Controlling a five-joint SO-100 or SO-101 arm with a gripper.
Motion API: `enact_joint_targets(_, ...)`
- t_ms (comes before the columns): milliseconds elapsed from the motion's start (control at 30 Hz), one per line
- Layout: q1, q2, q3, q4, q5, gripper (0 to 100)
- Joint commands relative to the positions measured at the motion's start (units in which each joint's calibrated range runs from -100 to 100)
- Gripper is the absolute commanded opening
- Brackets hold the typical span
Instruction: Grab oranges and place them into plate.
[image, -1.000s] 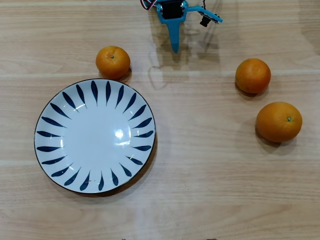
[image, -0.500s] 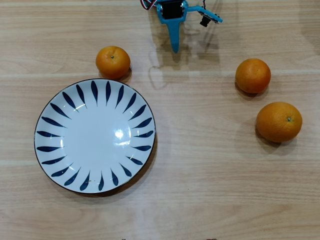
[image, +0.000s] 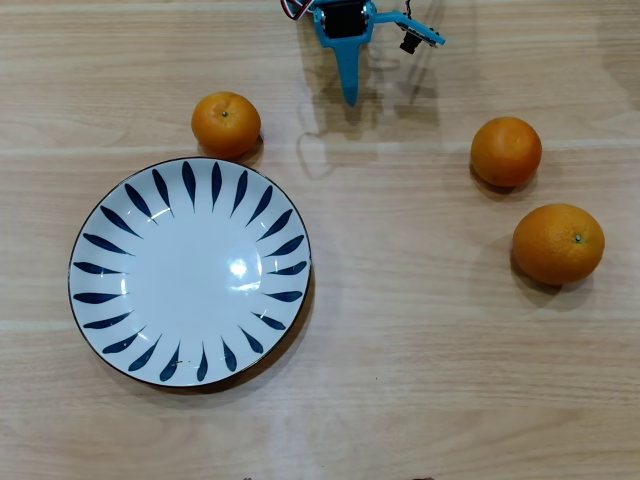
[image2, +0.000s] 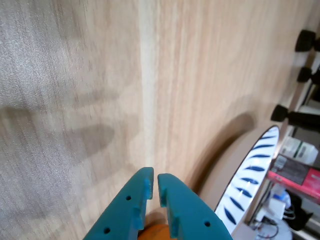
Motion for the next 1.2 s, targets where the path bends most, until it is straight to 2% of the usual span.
enact_joint_targets(0,-0.04,-0.59,0.52,-0.67,-0.17,2)
enact_joint_targets(367,-0.20,0.00,0.16,-0.67,-0.01,2)
enact_joint_targets(400,3.27,6.17,-11.52,-2.56,-0.22,2)
enact_joint_targets(500,7.22,19.78,-32.08,-2.13,-0.58,2)
enact_joint_targets(567,10.12,30.43,-47.56,1.82,-3.14,2)
enact_joint_targets(600,13.27,39.98,-63.04,9.47,-6.86,2)
enact_joint_targets(800,25.28,62.72,-98.35,35.34,-16.94,2)
enact_joint_targets(967,28.67,73.20,-107.59,43.51,-27.35,2)
enact_joint_targets(1167,27.30,77.34,-107.59,44.11,-33.05,3)
